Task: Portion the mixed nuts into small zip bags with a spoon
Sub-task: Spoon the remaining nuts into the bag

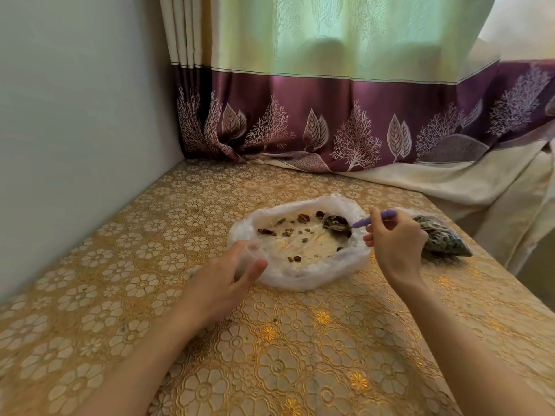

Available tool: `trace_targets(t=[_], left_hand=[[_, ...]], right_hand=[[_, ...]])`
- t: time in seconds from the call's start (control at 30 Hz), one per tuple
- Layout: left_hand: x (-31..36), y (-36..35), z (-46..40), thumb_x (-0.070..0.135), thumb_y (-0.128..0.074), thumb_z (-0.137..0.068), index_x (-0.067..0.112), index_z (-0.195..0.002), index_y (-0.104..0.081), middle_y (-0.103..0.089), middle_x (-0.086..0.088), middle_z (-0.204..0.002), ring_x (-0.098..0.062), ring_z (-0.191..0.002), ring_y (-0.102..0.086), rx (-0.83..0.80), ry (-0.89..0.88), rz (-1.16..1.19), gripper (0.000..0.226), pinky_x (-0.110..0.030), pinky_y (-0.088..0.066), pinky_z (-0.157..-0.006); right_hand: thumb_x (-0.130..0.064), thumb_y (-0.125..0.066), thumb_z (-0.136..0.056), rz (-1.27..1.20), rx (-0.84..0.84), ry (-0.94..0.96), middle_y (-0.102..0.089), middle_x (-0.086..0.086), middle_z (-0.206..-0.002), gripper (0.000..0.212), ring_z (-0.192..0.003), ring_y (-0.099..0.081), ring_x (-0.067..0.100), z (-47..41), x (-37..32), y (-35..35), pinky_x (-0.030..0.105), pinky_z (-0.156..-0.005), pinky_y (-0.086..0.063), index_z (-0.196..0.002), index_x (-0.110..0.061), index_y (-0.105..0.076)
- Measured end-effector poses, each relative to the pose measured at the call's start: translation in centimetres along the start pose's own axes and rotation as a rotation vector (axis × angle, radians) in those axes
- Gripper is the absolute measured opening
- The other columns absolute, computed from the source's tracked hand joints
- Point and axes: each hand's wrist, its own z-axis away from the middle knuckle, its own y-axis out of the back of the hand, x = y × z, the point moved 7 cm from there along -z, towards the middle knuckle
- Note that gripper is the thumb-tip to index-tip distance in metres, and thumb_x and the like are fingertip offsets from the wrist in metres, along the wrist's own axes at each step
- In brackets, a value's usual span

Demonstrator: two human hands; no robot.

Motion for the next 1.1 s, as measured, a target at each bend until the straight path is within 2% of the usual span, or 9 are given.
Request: trace_targets(t=[0.17, 0.23, 0.33, 0.47, 0.63, 0.77, 0.87, 1.0, 1.1], left_hand=[[0.3, 0.2, 0.0, 0.094, 0.007, -0.054, 0.035, -0.130, -0.040, -0.058, 0.008, -0.063, 0.003, -0.052, -0.051, -0.014, 0.007, -0.088, 0.108, -0.020, -0.037, -0.052], [0.4, 0.2, 0.0, 0.094, 0.007, -0.054, 0.034, -0.129, -0.040, -0.053, 0.010, -0.058, 0.005, -0.049, -0.048, -0.014, 0.002, -0.092, 0.106, -0.020, -0.033, -0.051], [0.5, 0.3, -0.1, 0.093, 0.006, -0.056, 0.035, -0.126, -0.041, -0.048, 0.010, -0.054, 0.005, -0.044, -0.045, -0.013, -0.005, -0.095, 0.102, -0.018, -0.028, -0.049], [0.4, 0.3, -0.1, 0.092, 0.004, -0.058, 0.035, -0.120, -0.042, -0.048, 0.009, -0.053, 0.009, -0.046, -0.048, -0.011, -0.003, -0.079, 0.096, -0.019, -0.028, -0.048], [0.4, 0.4, 0.0, 0.092, 0.000, -0.060, 0.040, -0.110, -0.039, -0.050, 0.009, -0.053, 0.012, -0.051, -0.050, -0.003, -0.003, -0.032, 0.083, -0.018, -0.028, -0.048], [0.1, 0.4, 0.0, 0.093, -0.002, -0.060, 0.036, -0.117, -0.042, -0.052, 0.009, -0.054, 0.008, -0.050, -0.052, 0.003, 0.006, -0.001, 0.090, -0.020, -0.032, -0.049], [0.0, 0.7, -0.1, 0.094, -0.010, -0.059, 0.035, -0.119, -0.044, -0.062, 0.007, -0.063, 0.001, -0.057, -0.057, 0.027, 0.038, 0.112, 0.090, -0.023, -0.044, -0.052], [0.7, 1.6, -0.2, 0.094, -0.025, -0.058, 0.032, -0.111, -0.044, -0.062, 0.030, -0.061, 0.011, -0.053, -0.056, 0.108, 0.055, 0.366, 0.084, -0.005, -0.037, -0.043], [0.9, 1.9, -0.2, 0.094, -0.030, -0.057, 0.033, -0.110, -0.043, -0.061, 0.031, -0.059, 0.011, -0.052, -0.057, 0.134, 0.073, 0.434, 0.082, -0.005, -0.038, -0.043]], right_hand=[[-0.025, -0.055, -0.095, 0.081, -0.007, 0.025, -0.072, 0.009, -0.077, 0.023, -0.060, -0.066, 0.023, -0.3, 0.3, -1.8, 0.045, -0.068, -0.055, -0.086, -0.005, -0.064], [-0.025, -0.055, -0.095, 0.081, 0.001, 0.007, -0.071, 0.009, -0.077, 0.021, -0.062, -0.067, 0.025, -0.2, 0.5, -2.2, 0.048, -0.068, -0.055, -0.086, -0.007, -0.061], [-0.023, -0.056, -0.094, 0.034, 0.035, -0.048, -0.070, 0.004, -0.070, 0.017, -0.055, -0.066, 0.018, 0.1, 1.1, -2.2, 0.042, -0.069, -0.057, -0.082, -0.013, -0.062], [-0.018, -0.056, -0.094, -0.147, 0.090, -0.304, -0.070, 0.003, -0.074, 0.019, -0.050, -0.064, 0.003, 0.5, 3.9, -2.0, 0.020, -0.059, -0.057, -0.078, -0.016, -0.066], [-0.012, -0.058, -0.092, -0.351, 0.081, -0.538, -0.072, 0.009, -0.085, 0.017, -0.062, -0.065, 0.007, 0.7, 6.2, -2.2, 0.021, -0.066, -0.056, -0.098, -0.001, -0.070], [-0.008, -0.058, -0.091, -0.407, 0.083, -0.578, -0.073, 0.011, -0.086, 0.016, -0.063, -0.064, 0.007, 0.9, 6.5, -2.2, 0.022, -0.066, -0.055, -0.091, -0.003, -0.073], [-0.008, -0.057, -0.091, -0.423, 0.068, -0.598, -0.073, 0.011, -0.085, 0.018, -0.064, -0.064, 0.009, 1.0, 6.5, -2.3, 0.024, -0.069, -0.055, -0.083, -0.007, -0.074], [-0.007, -0.057, -0.091, -0.427, 0.024, -0.573, -0.073, 0.010, -0.083, 0.020, -0.065, -0.063, 0.011, 1.1, 6.0, -2.4, 0.027, -0.074, -0.056, -0.078, -0.011, -0.073], [-0.008, -0.057, -0.092, -0.350, -0.013, -0.484, -0.073, -0.001, -0.077, 0.013, -0.058, -0.063, 0.003, 0.9, 5.0, -2.4, 0.019, -0.064, -0.056, -0.089, -0.009, -0.069]])
